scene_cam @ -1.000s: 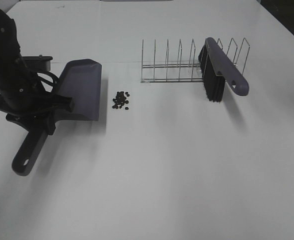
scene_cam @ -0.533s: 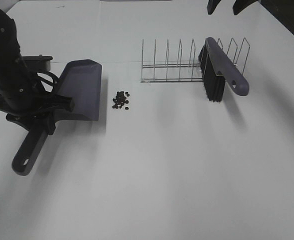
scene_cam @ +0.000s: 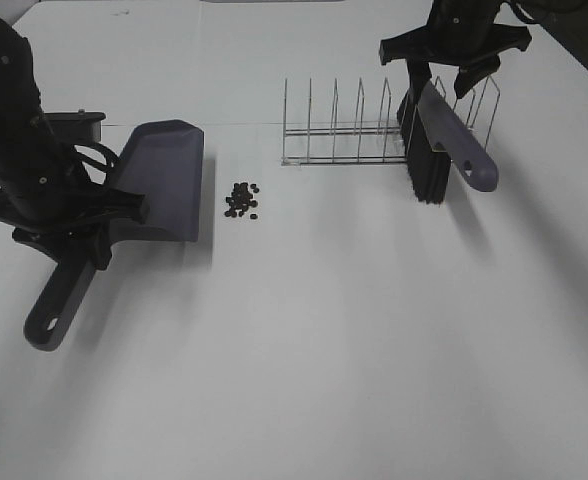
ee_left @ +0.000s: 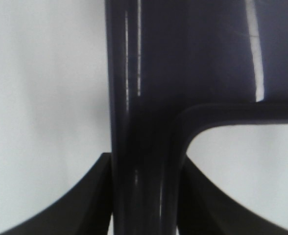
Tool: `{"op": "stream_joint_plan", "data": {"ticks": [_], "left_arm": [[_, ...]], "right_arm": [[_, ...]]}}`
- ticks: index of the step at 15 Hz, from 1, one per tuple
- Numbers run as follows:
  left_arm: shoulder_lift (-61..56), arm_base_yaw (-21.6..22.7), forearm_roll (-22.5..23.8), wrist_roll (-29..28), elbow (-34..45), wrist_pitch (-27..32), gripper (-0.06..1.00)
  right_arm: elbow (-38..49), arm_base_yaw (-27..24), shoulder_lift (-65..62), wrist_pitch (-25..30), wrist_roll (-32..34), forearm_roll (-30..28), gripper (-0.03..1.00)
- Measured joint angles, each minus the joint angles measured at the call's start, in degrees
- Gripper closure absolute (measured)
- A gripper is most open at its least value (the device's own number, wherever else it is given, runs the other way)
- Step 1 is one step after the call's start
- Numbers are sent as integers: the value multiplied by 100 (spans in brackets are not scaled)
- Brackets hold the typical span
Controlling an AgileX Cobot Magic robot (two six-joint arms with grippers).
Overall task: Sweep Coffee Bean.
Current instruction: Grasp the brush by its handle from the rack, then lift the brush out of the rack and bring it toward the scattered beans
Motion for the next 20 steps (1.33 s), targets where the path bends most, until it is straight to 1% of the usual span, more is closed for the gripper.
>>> {"op": "stream_joint_plan", "data": {"ticks": [3, 7, 11, 12, 13, 14, 15, 17, 20], "left_arm": [[0, 0, -34, 0, 0, 0, 60], [0, 0, -40, 0, 0, 0, 60], [0, 0, -40, 0, 0, -6, 60], [0, 0, -40, 0, 0, -11, 60], [0, 0, -40, 0, 0, -34, 60], [0, 0, -40, 0, 0, -40, 60], [0, 0, -40, 0, 0, -52, 60], [0, 0, -40, 0, 0, -52, 60], [0, 0, -40, 0, 0, -52, 60]], "right_arm": [[0, 0, 166, -23, 23, -178, 44], [-11, 0, 327, -344, 103, -34, 44], [-17, -11, 625, -355, 149, -52, 45], [-17, -11, 676, -361, 149, -92, 47], [-40, -17, 682, -361, 166, -143, 53], [-40, -23, 682, -355, 201, -218, 63], [-46, -23, 682, -344, 252, -235, 67], [-46, -23, 676, -327, 264, -304, 67], [-74, -17, 550, -138, 350, -367, 67]]}}
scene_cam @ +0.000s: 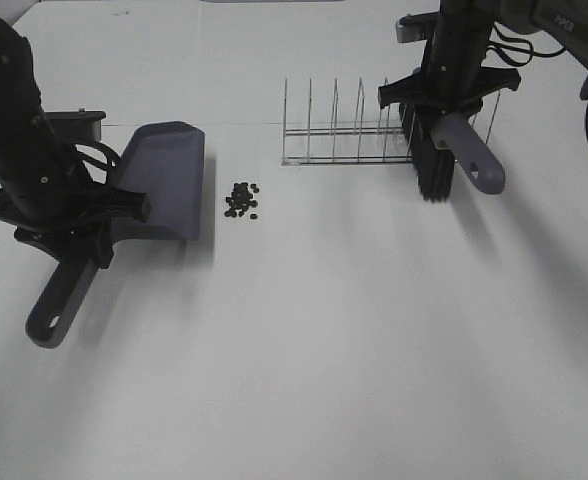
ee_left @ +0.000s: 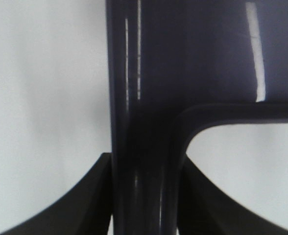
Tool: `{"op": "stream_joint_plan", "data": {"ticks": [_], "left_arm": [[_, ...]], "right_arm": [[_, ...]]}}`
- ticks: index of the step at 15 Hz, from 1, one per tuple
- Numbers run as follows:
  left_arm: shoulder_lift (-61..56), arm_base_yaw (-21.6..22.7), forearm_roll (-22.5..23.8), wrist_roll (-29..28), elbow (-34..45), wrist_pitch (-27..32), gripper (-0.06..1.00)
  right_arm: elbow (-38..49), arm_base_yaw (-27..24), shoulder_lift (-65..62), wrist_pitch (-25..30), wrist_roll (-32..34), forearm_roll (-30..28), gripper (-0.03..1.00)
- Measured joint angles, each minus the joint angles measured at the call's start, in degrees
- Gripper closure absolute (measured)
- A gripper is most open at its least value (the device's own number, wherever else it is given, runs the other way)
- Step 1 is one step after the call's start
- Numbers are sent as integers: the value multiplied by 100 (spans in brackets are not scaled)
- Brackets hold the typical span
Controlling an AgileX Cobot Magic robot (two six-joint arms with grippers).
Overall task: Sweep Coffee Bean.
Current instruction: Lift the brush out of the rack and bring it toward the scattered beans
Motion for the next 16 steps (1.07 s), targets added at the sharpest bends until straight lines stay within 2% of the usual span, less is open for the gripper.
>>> {"op": "stream_joint_plan", "data": {"ticks": [7, 8, 9, 10, 12, 16], "left_arm": [[0, 0, 0, 0, 0, 0, 60], [0, 0, 0, 0, 0, 6, 60], [0, 0, 0, -29, 6, 120, 60], [0, 0, 0, -29, 6, 120, 60], [-6, 0, 0, -264, 292, 178, 60], [63, 0, -29, -350, 338, -63, 60]], "right_arm": [[-126, 0, -1215, 166, 57, 46, 67], [-126, 0, -1404, 166, 52, 178, 67], [-126, 11, -1702, 183, 17, 596, 67], [-126, 11, -1702, 183, 17, 596, 67], [378, 264, -2212, 178, -52, 659, 67], [1547, 877, -2504, 218, 29, 344, 67]]}}
